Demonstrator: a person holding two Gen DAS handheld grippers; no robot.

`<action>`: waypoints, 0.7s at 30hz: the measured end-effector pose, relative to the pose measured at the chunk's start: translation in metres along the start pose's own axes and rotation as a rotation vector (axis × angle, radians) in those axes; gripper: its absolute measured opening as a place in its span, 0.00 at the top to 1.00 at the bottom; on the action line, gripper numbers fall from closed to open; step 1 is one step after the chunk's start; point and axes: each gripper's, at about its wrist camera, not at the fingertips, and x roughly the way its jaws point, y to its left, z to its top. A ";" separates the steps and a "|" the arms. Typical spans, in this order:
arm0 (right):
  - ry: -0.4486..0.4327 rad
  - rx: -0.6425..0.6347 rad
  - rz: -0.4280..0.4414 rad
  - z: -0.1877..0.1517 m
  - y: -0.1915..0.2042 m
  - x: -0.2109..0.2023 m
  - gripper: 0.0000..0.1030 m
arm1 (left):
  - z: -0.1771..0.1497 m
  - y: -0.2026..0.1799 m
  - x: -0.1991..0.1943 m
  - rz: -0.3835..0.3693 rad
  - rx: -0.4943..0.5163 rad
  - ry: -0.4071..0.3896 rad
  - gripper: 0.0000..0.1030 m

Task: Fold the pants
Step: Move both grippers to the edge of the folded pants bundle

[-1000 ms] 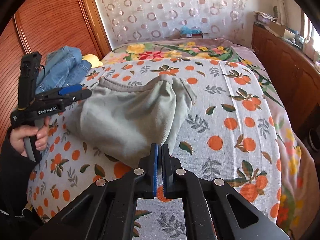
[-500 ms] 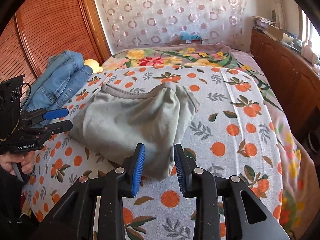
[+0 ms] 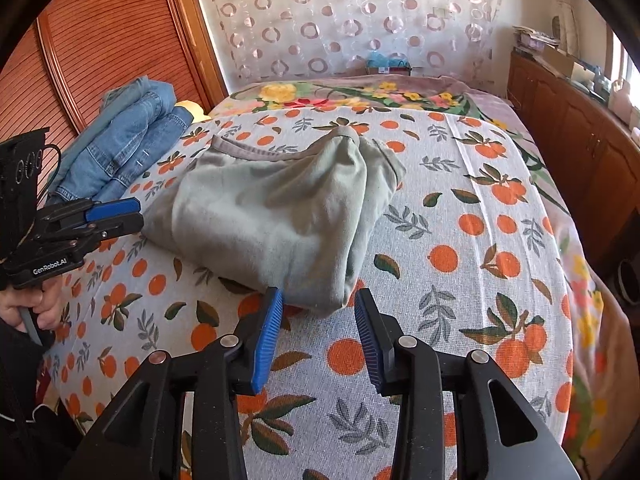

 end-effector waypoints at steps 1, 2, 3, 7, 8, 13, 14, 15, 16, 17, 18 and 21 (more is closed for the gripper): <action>0.002 0.000 0.001 0.000 0.000 0.001 0.62 | 0.000 -0.001 -0.001 0.000 0.002 -0.002 0.70; 0.003 0.000 0.002 0.000 0.000 0.001 0.62 | 0.000 -0.001 0.000 -0.001 0.006 0.004 0.70; 0.003 0.002 0.003 0.000 0.000 0.002 0.62 | 0.000 -0.001 0.002 0.004 0.007 0.015 0.70; 0.007 0.003 0.006 0.001 0.000 0.005 0.62 | -0.004 0.001 0.017 0.013 0.008 0.069 0.70; 0.009 0.001 0.007 0.001 0.001 0.006 0.62 | -0.005 0.001 0.019 0.015 0.009 0.074 0.70; 0.015 -0.004 0.011 0.001 0.003 0.012 0.62 | -0.005 0.000 0.026 0.024 0.018 0.083 0.70; 0.014 -0.006 0.010 0.001 0.004 0.013 0.62 | -0.005 0.000 0.026 0.024 0.021 0.080 0.72; 0.013 -0.010 0.009 0.002 0.004 0.014 0.62 | -0.005 0.000 0.026 0.027 0.026 0.077 0.76; 0.008 -0.014 0.008 0.002 0.005 0.014 0.62 | -0.005 0.000 0.025 0.033 0.034 0.073 0.84; 0.003 -0.015 0.009 0.002 0.004 0.014 0.65 | -0.005 0.000 0.024 0.029 0.038 0.068 0.87; -0.005 -0.015 0.011 0.002 0.004 0.013 0.80 | -0.005 0.001 0.023 0.023 0.037 0.064 0.89; -0.016 -0.018 0.019 0.002 0.002 0.010 0.93 | -0.003 0.003 0.015 0.013 0.043 0.039 0.92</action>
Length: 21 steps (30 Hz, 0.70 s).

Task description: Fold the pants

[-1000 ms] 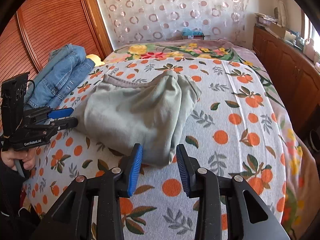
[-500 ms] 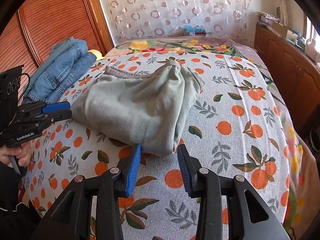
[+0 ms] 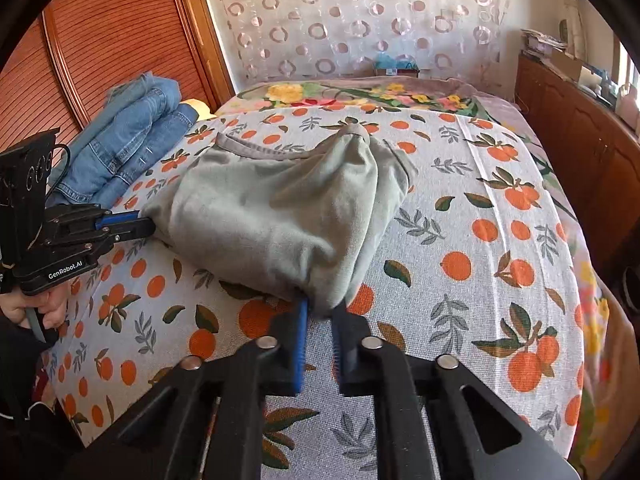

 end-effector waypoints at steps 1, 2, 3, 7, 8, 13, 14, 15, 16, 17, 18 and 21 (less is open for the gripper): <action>-0.009 -0.002 -0.002 0.000 -0.001 -0.002 0.93 | 0.000 0.002 -0.004 -0.004 -0.005 -0.009 0.92; -0.015 -0.002 -0.005 0.000 -0.001 -0.004 0.94 | 0.001 0.004 -0.006 0.000 -0.007 -0.016 0.92; -0.021 -0.001 -0.010 0.000 -0.002 -0.006 0.94 | 0.001 0.006 -0.009 0.001 -0.011 -0.023 0.92; -0.047 0.010 -0.001 -0.001 -0.004 -0.017 0.95 | 0.001 0.012 -0.018 0.005 -0.017 -0.040 0.93; -0.052 0.008 0.002 -0.001 -0.003 -0.020 0.95 | 0.000 0.013 -0.020 0.000 -0.025 -0.040 0.93; -0.047 -0.005 0.014 -0.009 0.005 -0.024 0.95 | -0.010 0.013 -0.028 0.002 -0.034 -0.035 0.93; -0.042 -0.006 0.018 -0.012 0.006 -0.025 0.95 | -0.013 0.012 -0.030 0.002 -0.036 -0.032 0.93; -0.039 -0.007 0.021 -0.015 0.008 -0.027 0.95 | -0.016 0.010 -0.034 0.001 -0.038 -0.030 0.93; -0.039 -0.006 0.024 -0.018 0.009 -0.029 0.95 | -0.019 0.009 -0.036 0.001 -0.039 -0.029 0.93; -0.039 -0.006 0.030 -0.021 0.011 -0.032 0.95 | -0.022 0.007 -0.040 0.000 -0.039 -0.027 0.93; -0.037 -0.007 0.035 -0.023 0.012 -0.036 0.95 | -0.026 0.005 -0.044 -0.003 -0.035 -0.023 0.93; -0.021 -0.003 0.057 -0.032 0.016 -0.042 0.95 | -0.037 0.000 -0.050 -0.009 -0.037 -0.005 0.93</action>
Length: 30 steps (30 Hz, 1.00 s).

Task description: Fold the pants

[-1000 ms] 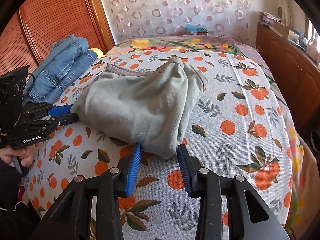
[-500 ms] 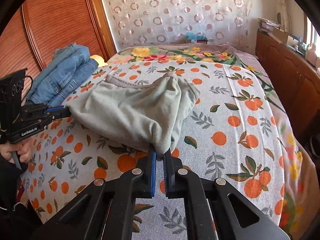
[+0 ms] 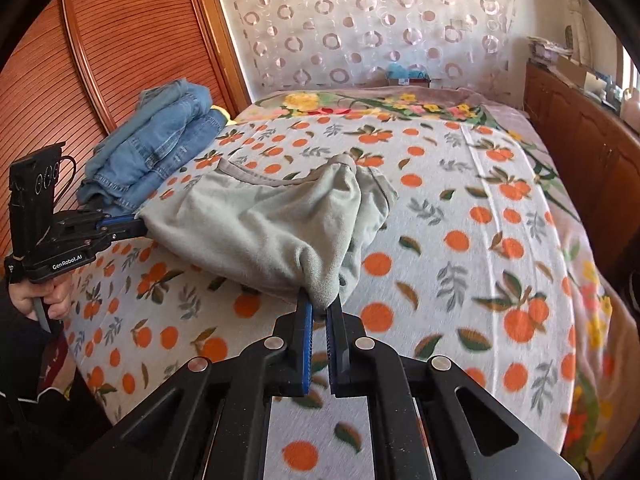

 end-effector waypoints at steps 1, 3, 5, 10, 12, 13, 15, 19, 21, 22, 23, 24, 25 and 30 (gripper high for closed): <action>0.014 0.001 0.008 -0.004 0.002 0.001 0.95 | -0.005 -0.002 0.001 -0.001 0.001 0.015 0.93; 0.028 -0.003 0.001 -0.012 0.005 0.001 0.95 | -0.013 -0.006 0.002 -0.002 0.010 0.034 0.93; 0.033 0.012 0.005 -0.017 0.004 -0.001 0.94 | -0.017 -0.008 0.001 -0.004 0.008 0.038 0.92; 0.025 0.004 -0.008 -0.016 0.006 -0.007 0.94 | -0.014 -0.011 -0.007 0.009 0.011 0.019 0.89; 0.019 0.002 -0.020 -0.013 0.005 -0.012 0.92 | -0.011 -0.009 -0.011 0.020 0.008 0.008 0.84; 0.016 -0.002 -0.030 -0.014 0.008 -0.016 0.89 | -0.010 -0.008 -0.013 0.028 0.007 0.004 0.83; 0.007 -0.003 -0.065 -0.013 0.008 -0.021 0.85 | -0.007 -0.005 -0.017 0.068 0.001 -0.006 0.83; -0.019 -0.010 -0.087 -0.007 0.009 -0.033 0.78 | 0.004 0.008 -0.020 0.084 -0.032 -0.024 0.64; -0.028 -0.015 -0.098 -0.004 0.008 -0.033 0.71 | 0.008 0.012 -0.017 0.078 -0.037 -0.031 0.58; -0.034 -0.013 -0.103 -0.001 0.007 -0.031 0.68 | 0.012 0.013 -0.014 0.073 -0.040 -0.031 0.57; -0.039 -0.012 -0.108 0.002 0.006 -0.029 0.67 | 0.015 0.013 -0.010 0.067 -0.043 -0.029 0.57; -0.046 -0.015 -0.110 0.005 0.005 -0.026 0.66 | 0.018 0.013 -0.006 0.065 -0.044 -0.031 0.57; -0.051 -0.017 -0.109 0.009 0.005 -0.023 0.64 | 0.020 0.012 -0.004 0.063 -0.042 -0.034 0.57; -0.053 -0.020 -0.093 0.025 0.004 0.004 0.60 | 0.031 0.004 0.014 0.045 -0.004 -0.031 0.62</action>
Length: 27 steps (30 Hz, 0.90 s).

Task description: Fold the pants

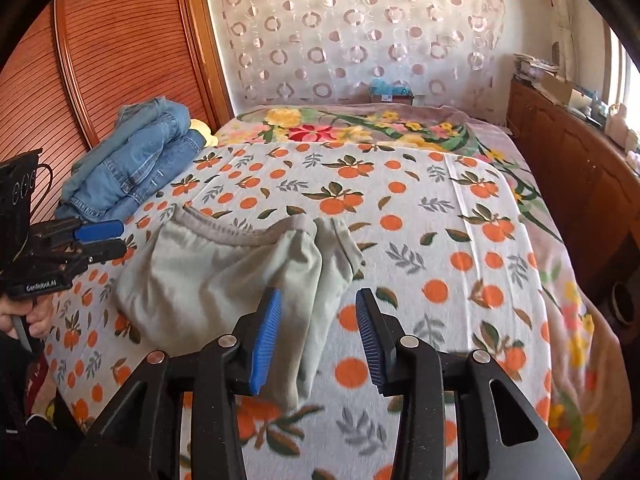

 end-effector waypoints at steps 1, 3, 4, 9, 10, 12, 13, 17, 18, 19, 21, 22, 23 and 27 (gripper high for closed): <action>0.003 -0.004 0.004 0.002 0.001 0.006 0.59 | 0.002 -0.001 0.005 -0.001 0.006 0.009 0.66; 0.012 -0.005 0.010 0.006 0.000 0.019 0.59 | 0.003 -0.001 0.015 0.001 0.013 0.029 0.68; 0.017 -0.004 0.015 0.008 -0.003 0.024 0.59 | 0.004 -0.001 0.021 0.003 0.014 0.041 0.69; 0.036 0.011 0.027 0.014 -0.012 0.044 0.59 | 0.003 0.004 0.036 0.005 0.001 0.070 0.69; 0.038 0.017 0.031 0.015 -0.014 0.046 0.59 | 0.003 0.005 0.037 0.001 -0.003 0.072 0.69; 0.025 0.022 0.040 0.017 -0.017 0.048 0.59 | 0.003 0.006 0.038 -0.007 -0.006 0.072 0.71; 0.017 0.022 0.042 0.017 -0.017 0.048 0.59 | 0.003 0.006 0.038 -0.011 -0.008 0.072 0.71; 0.016 0.012 0.065 0.018 -0.016 0.055 0.75 | 0.003 0.008 0.039 -0.019 -0.014 0.067 0.73; 0.017 0.005 0.066 0.018 -0.015 0.057 0.83 | 0.003 0.008 0.039 -0.021 -0.015 0.065 0.76; 0.019 0.000 0.070 0.019 -0.015 0.059 0.89 | 0.003 0.008 0.039 -0.026 -0.015 0.063 0.83; 0.006 0.000 0.066 0.018 -0.014 0.057 0.92 | 0.002 0.010 0.037 -0.036 -0.026 0.053 0.94; -0.007 0.008 0.059 0.019 -0.016 0.057 0.93 | 0.002 0.012 0.034 -0.028 -0.037 0.038 0.95; -0.021 0.016 0.049 0.018 -0.017 0.056 0.93 | 0.002 0.014 0.032 -0.026 -0.048 0.025 0.95; -0.045 0.056 0.026 0.017 -0.023 0.053 0.94 | -0.001 0.027 0.026 -0.002 -0.100 0.014 0.96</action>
